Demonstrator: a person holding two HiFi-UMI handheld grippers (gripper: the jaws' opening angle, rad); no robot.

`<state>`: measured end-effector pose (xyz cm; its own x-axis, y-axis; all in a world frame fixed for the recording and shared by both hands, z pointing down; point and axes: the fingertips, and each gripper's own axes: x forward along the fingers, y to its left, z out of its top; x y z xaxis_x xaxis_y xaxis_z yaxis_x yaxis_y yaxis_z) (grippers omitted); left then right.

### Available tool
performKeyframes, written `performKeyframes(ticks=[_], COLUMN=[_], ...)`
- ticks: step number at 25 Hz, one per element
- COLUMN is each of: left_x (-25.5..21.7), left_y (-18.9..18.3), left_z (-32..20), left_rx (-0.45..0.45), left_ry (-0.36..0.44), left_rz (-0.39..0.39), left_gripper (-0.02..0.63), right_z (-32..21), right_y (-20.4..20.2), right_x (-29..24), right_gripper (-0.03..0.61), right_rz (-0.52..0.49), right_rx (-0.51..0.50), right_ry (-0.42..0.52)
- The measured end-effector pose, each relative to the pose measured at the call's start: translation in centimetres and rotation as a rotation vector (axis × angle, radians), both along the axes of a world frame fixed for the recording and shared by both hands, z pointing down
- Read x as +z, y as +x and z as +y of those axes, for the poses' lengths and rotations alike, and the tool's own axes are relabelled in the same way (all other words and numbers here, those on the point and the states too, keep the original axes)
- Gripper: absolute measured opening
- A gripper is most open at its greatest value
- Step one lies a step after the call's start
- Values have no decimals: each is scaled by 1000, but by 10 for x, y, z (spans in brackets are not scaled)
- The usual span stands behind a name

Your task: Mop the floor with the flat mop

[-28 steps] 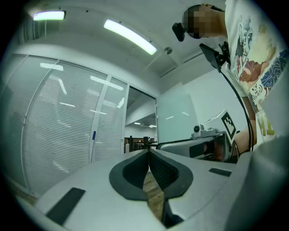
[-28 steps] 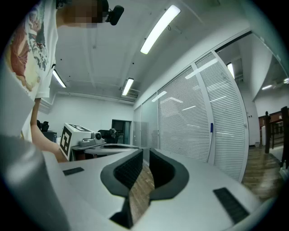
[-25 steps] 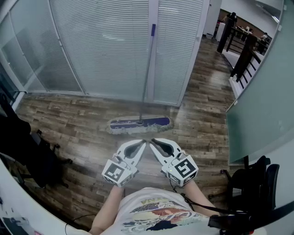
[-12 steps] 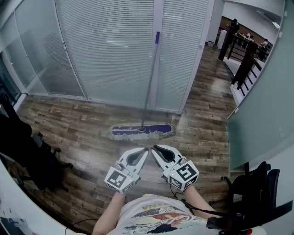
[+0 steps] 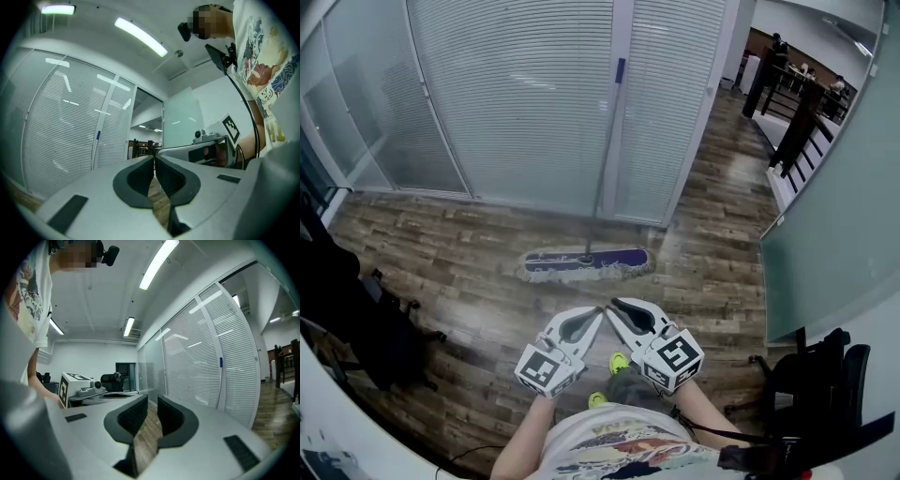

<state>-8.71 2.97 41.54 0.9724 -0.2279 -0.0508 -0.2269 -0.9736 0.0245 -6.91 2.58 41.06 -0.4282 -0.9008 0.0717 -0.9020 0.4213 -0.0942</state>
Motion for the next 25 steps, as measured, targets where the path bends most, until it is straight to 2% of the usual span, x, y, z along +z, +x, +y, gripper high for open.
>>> performKeyframes(ticks=[6,12,25], left_x=[15,18,15], left_y=[9,28,129], left_z=[-29,-88,-243], left_rx=[-7,-45,-67], left_ry=[-27,-50,-28], left_rz=[-30,-84,-74], left_gripper=[14,14,14], right_z=[-31,-90,-248], right_y=[17,42,145], right_x=[11,16,12], right_gripper=[57,57,57], right_rz=[-20,-40,-62], right_rx=[17,5,-26], right_ry=[-13,-25,-22])
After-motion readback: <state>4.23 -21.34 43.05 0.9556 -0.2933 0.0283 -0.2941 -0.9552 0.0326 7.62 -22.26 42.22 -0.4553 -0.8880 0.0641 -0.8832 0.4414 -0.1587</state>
